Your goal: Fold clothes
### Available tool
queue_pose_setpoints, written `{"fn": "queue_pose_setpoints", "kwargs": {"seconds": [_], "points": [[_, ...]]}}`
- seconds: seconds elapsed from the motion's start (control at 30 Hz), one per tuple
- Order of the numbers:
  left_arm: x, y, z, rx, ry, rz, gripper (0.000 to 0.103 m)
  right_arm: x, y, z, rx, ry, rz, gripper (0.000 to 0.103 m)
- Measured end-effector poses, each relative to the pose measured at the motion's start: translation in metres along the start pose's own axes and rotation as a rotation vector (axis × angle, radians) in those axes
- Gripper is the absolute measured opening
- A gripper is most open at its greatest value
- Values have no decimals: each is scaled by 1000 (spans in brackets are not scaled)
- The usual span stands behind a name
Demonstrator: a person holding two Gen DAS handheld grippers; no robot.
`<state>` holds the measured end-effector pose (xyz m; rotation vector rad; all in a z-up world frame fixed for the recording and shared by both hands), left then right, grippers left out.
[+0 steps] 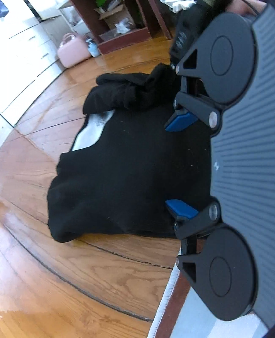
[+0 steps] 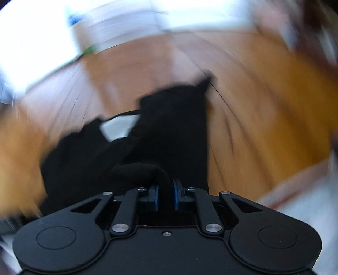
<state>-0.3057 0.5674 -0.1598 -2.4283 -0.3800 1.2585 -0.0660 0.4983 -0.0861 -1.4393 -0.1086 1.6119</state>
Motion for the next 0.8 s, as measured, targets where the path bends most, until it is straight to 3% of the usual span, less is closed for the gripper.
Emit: {"fn": "queue_pose_setpoints", "kwargs": {"seconds": [0.07,0.17,0.2,0.23,0.37,0.5,0.53,0.6,0.63,0.67,0.73,0.8], "points": [[10,-1,-4,6,-1,11,72,3,-2,-20,157,-34,26,26],[13,-4,-4,-8,25,9,72,10,-4,-19,92,-44,56,32],[12,-5,-3,-17,37,6,72,8,-3,-13,48,-47,53,39],[11,-6,-2,-26,50,2,72,6,-2,-5,-16,-53,47,48],[7,-12,-1,-64,120,-15,72,1,9,36,-391,-15,-36,58],[4,-14,-13,-15,146,-31,70,30,25,73,-788,157,-158,68],[6,-14,-11,-27,146,-24,67,43,26,79,-863,198,-161,67],[10,-14,-6,-51,147,-11,67,54,19,78,-865,208,-162,65],[11,-14,-3,-62,147,-4,67,60,15,77,-862,211,-163,56],[13,-15,-1,-74,147,3,67,56,7,71,-805,209,-165,48],[16,-15,4,-98,147,17,67,41,-10,50,-616,158,-156,22],[20,-15,8,-122,147,31,69,25,-29,22,-382,101,-141,21]]}}
Point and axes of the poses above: each gripper's, at about its wrist camera, not at the fingertips, and x roughly the way its jaws point, z to its left, y to its underside, the point moved 4 cm from there along x, roughly the way its jaws point, and after that the axes turned 5 degrees about -z, right-handed, at the moved point
